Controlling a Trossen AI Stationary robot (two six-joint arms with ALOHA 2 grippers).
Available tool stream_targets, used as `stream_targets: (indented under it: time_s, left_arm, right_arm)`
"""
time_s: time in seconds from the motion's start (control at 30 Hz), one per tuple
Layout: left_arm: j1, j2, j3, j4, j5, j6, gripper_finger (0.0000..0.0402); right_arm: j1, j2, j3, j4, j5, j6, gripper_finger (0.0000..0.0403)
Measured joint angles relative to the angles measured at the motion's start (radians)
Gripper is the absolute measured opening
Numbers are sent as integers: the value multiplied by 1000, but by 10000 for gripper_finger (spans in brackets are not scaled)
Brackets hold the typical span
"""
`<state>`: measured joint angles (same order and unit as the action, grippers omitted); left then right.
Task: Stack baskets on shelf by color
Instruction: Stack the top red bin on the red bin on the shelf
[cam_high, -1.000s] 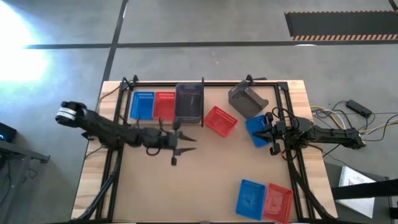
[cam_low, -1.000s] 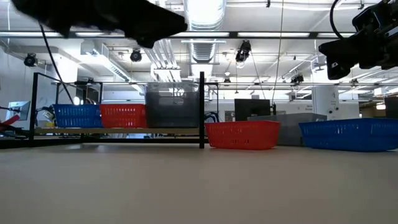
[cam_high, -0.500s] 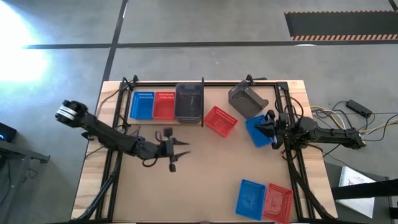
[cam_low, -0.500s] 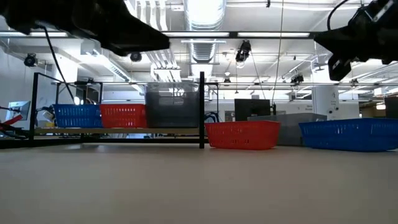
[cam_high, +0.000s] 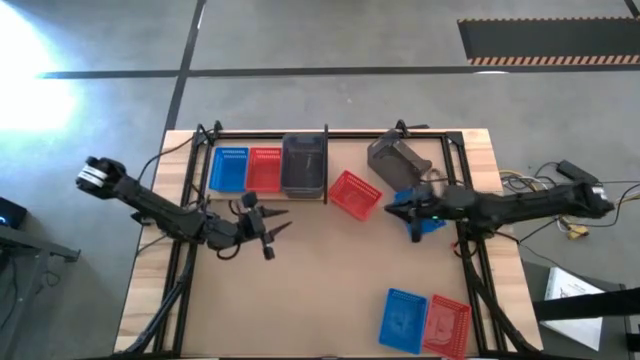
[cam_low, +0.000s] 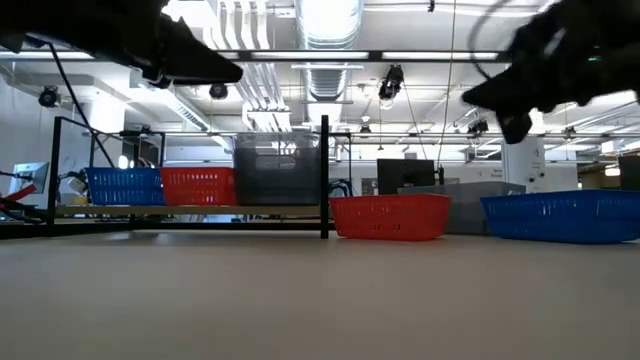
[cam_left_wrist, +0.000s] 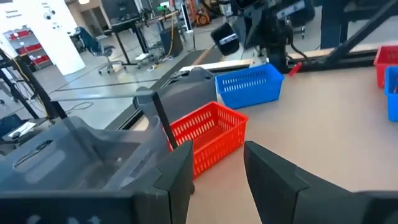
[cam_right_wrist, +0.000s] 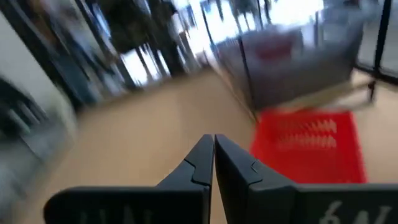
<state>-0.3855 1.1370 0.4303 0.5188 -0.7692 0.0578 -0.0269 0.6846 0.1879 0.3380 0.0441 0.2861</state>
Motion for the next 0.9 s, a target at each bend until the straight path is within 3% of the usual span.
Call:
stream_targets:
  time_s: [0.27, 0.4, 0.5, 0.7, 0.9]
  left_arm:
    - [0, 52, -5, 15, 0, -1, 128]
    - [0, 72, -4, 45, 0, -3, 128]
    - [0, 79, -6, 38, 1, -21, 128]
    - [-3, 81, -7, 41, 27, -28, 128]
    - [-14, 79, 1, 42, 49, -27, 128]
  right_arm:
    - [-7, 462, 535, -646, -41, -428, 17]
    - [-13, 651, 782, -971, -29, -585, 49]
    - [-13, 761, 908, -1157, 41, -702, 81]
    - [-16, 954, 998, -1245, 108, -853, 108]
    - [-9, 1066, 1048, -1243, 177, -848, 48]
